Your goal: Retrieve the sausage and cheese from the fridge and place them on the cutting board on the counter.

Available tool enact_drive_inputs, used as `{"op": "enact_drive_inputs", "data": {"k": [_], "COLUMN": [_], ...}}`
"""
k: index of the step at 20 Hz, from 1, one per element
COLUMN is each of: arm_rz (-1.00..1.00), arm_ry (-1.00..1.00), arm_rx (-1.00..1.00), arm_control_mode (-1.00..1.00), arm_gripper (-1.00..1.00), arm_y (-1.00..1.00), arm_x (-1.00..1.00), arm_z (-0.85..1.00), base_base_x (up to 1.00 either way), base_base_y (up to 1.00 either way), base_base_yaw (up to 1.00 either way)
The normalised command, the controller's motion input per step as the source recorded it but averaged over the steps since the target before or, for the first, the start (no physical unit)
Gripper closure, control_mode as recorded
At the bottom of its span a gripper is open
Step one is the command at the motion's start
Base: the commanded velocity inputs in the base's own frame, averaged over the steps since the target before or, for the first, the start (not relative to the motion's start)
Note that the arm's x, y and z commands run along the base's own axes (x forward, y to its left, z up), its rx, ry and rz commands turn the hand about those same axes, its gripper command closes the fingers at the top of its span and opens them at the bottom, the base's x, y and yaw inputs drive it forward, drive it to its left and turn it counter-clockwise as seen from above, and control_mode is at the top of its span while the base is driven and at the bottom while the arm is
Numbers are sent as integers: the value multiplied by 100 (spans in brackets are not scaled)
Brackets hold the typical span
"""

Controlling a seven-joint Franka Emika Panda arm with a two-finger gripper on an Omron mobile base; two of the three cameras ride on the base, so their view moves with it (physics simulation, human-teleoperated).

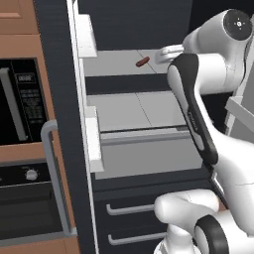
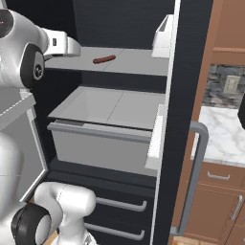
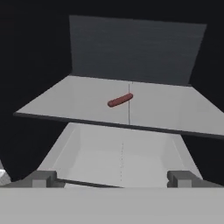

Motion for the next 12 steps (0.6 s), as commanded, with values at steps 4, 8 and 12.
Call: {"op": "enact_drive_inputs", "data": {"k": [4,8,12], "arm_rz": [0,0,0], "arm_ry": [2,0,0], "arm_rx": [-7,-1,0], "arm_control_mode": [-100,-100,-100], "arm_gripper": [-100,-100,-100], "arm_y": [0,0,0], "arm_x": [45,44,66], "arm_z": [-40,-16,2], "base_base_x": [0,0,0], "base_base_y": [0,0,0], "base_base_yaw": [0,0,0]}}
